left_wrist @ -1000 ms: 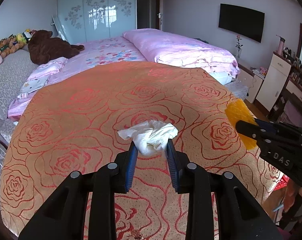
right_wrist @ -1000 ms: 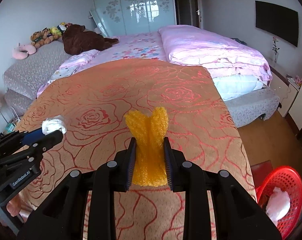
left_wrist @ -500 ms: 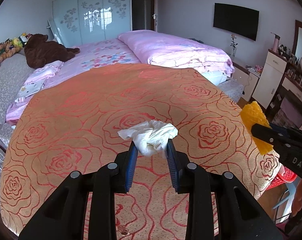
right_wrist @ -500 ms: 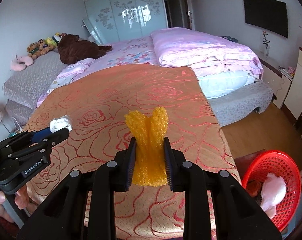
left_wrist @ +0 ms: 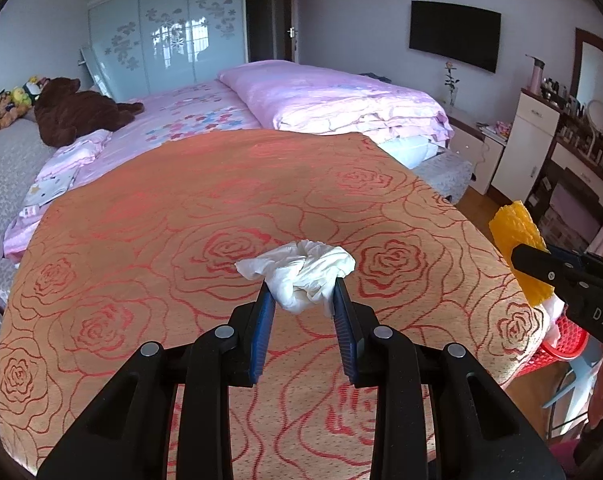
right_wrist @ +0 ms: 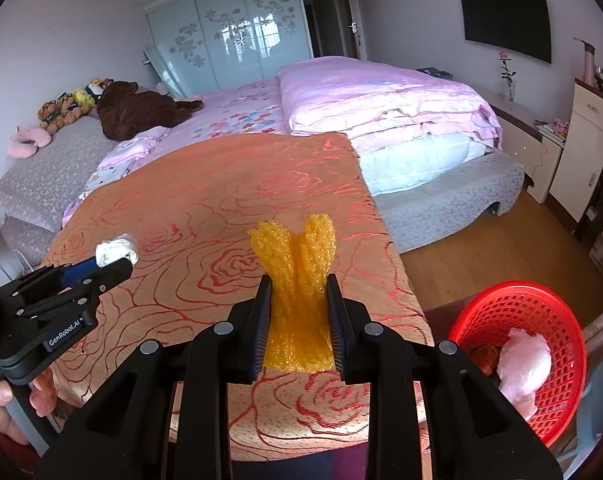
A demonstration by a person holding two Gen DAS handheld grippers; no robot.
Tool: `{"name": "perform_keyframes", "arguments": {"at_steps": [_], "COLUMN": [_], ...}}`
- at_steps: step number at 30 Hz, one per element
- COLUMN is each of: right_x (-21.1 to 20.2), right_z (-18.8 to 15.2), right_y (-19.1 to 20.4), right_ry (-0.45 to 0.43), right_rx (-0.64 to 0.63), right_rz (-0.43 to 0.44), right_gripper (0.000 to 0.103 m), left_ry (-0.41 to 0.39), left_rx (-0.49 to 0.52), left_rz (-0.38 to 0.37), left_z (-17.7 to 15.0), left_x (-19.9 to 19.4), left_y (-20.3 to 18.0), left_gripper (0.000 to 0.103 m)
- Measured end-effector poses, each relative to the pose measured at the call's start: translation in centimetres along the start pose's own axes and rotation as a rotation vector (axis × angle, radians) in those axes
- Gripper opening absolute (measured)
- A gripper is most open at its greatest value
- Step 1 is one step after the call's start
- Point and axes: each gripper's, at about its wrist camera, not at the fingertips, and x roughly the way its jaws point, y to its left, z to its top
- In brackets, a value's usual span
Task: Collect trash
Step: 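Carry the white tissue and yellow foam net with both tools over the red wastebasket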
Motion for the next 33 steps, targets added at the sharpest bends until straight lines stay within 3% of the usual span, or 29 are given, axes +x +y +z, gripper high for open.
{"name": "perform_keyframes", "arguments": {"at_steps": [17,33], "right_x": [-2.7,-5.1], "right_z": [-0.3,-1.3], "right_y": [-2.9,-7.1], "right_ry": [-0.031,-0.049], "right_rx": [0.037,0.105], "right_rz": [-0.061,-0.15], "right_gripper": [0.026,0.026], "left_ry": [0.0,-0.014], "left_rx": [0.067,0.153], "left_rz": [-0.058,-0.137], "left_z": [0.7,1.8], "left_x": [0.0,0.0], "left_y": [-3.7,-9.7], "left_gripper": [0.028,0.028]}}
